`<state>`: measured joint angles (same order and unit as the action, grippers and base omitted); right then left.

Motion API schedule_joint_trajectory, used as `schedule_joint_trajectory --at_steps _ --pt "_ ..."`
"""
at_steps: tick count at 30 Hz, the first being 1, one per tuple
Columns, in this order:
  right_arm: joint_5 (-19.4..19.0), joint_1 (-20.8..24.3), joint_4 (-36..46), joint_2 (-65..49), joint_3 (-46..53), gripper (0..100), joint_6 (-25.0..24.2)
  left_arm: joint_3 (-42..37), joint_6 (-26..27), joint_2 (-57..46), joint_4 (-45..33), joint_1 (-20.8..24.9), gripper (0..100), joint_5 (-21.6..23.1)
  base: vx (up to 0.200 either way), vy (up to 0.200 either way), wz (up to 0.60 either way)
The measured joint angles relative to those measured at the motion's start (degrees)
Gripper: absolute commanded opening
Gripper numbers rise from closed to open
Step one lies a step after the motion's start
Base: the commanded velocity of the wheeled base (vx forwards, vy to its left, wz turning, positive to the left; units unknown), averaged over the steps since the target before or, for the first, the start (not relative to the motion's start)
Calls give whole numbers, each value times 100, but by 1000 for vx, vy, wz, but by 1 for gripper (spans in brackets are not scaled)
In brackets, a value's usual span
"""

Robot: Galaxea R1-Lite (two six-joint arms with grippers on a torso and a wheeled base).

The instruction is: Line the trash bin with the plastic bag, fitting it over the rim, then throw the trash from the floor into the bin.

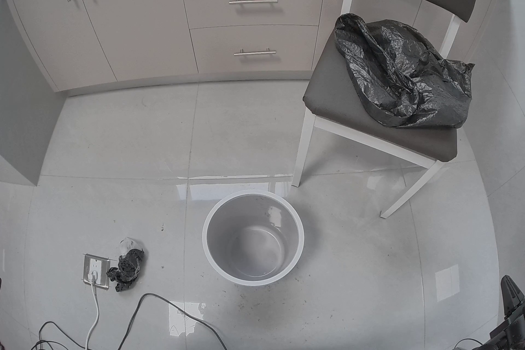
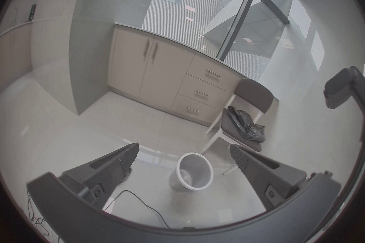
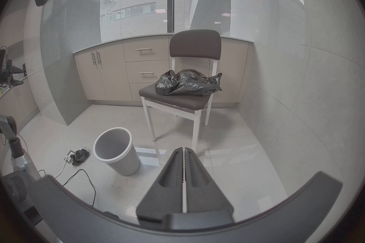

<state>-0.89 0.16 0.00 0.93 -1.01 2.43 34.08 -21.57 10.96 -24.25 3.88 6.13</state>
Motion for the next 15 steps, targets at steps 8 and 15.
schedule_joint_trajectory --at_steps 8,15 --pt "2 69 -78 177 -425 0 -844 20 -104 -51 74 96 100 457 0 0 0" --pt "5 249 -101 1243 -2085 0 -1068 28 -378 -46 197 91 100 568 0 0 0"
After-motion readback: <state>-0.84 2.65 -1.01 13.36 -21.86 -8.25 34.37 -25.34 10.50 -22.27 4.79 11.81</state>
